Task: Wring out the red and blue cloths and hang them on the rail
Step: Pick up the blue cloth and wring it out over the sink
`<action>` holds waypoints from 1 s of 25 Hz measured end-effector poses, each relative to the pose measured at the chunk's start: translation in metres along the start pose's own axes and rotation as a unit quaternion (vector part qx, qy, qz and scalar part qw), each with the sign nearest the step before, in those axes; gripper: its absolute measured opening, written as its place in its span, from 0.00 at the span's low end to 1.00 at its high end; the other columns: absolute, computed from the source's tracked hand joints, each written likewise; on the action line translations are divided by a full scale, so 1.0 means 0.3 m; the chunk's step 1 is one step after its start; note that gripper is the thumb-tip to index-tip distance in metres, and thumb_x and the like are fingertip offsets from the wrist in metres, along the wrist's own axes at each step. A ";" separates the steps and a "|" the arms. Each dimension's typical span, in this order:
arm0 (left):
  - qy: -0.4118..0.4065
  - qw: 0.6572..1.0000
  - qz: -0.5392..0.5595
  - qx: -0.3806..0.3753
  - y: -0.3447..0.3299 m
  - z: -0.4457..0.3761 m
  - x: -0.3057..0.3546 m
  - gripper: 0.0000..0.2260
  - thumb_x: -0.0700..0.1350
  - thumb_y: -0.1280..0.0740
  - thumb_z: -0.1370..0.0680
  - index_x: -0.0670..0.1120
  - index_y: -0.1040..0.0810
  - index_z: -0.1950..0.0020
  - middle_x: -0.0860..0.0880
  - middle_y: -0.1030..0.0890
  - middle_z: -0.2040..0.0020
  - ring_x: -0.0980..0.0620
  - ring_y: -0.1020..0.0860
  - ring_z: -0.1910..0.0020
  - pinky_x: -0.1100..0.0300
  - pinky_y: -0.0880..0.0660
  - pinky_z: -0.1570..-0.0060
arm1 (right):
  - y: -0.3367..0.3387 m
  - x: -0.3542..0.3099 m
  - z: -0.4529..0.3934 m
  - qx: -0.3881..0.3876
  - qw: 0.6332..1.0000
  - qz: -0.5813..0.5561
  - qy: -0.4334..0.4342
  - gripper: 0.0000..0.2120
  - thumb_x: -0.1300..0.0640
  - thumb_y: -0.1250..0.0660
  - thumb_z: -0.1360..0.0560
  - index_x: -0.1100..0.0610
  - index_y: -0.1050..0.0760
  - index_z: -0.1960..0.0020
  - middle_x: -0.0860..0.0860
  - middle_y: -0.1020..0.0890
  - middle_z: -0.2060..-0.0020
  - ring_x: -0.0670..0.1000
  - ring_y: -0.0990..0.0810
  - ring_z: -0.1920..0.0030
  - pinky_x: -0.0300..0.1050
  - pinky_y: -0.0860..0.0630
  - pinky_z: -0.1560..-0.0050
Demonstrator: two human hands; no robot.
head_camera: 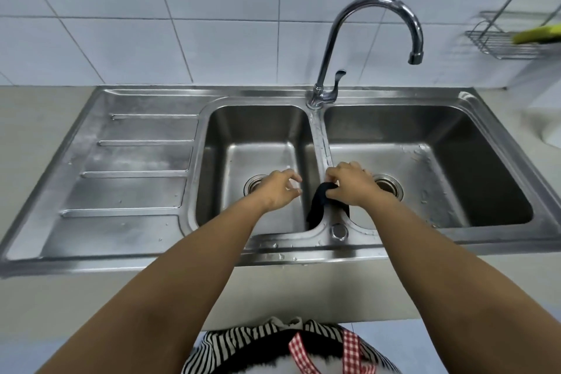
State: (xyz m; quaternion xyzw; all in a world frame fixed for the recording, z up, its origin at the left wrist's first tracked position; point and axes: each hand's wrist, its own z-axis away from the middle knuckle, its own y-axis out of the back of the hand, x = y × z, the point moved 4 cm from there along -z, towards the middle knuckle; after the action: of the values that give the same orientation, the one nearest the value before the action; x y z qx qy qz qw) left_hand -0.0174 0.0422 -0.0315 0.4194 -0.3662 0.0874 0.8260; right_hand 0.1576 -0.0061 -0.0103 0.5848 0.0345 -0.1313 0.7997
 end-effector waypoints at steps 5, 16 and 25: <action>-0.043 0.998 -0.014 0.035 0.069 -0.064 0.029 0.25 0.56 0.33 0.25 0.57 0.34 0.28 0.46 0.29 0.33 0.46 0.33 0.32 0.47 0.35 0.31 | 0.151 -0.070 -0.085 0.030 0.985 -0.164 0.037 0.06 0.57 0.32 0.30 0.48 0.26 0.56 0.48 0.20 0.56 0.51 0.23 0.55 0.44 0.28 0.55; -0.093 0.943 0.274 0.166 0.275 -0.049 0.075 0.09 0.47 0.36 0.20 0.43 0.25 0.46 0.49 0.22 0.53 0.55 0.25 0.53 0.63 0.29 0.48 | 0.363 -0.233 -0.200 0.105 0.939 -0.316 0.090 0.08 0.59 0.30 0.30 0.48 0.26 0.57 0.49 0.18 0.58 0.50 0.19 0.53 0.47 0.23 0.47; -0.073 0.837 0.538 0.068 0.278 -0.053 0.169 0.22 0.59 0.45 0.19 0.45 0.32 0.33 0.45 0.18 0.41 0.48 0.19 0.43 0.50 0.22 0.43 | 0.420 -0.282 -0.185 0.172 0.886 -0.425 0.071 0.07 0.57 0.29 0.30 0.54 0.27 0.59 0.52 0.19 0.62 0.49 0.21 0.62 0.46 0.24 0.56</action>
State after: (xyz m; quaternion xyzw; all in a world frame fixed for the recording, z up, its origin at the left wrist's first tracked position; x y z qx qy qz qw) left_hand -0.0102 0.0989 0.0492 0.2168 -0.5866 0.5121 0.5887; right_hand 0.1132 0.0961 0.1067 0.6499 0.3136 -0.4207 0.5498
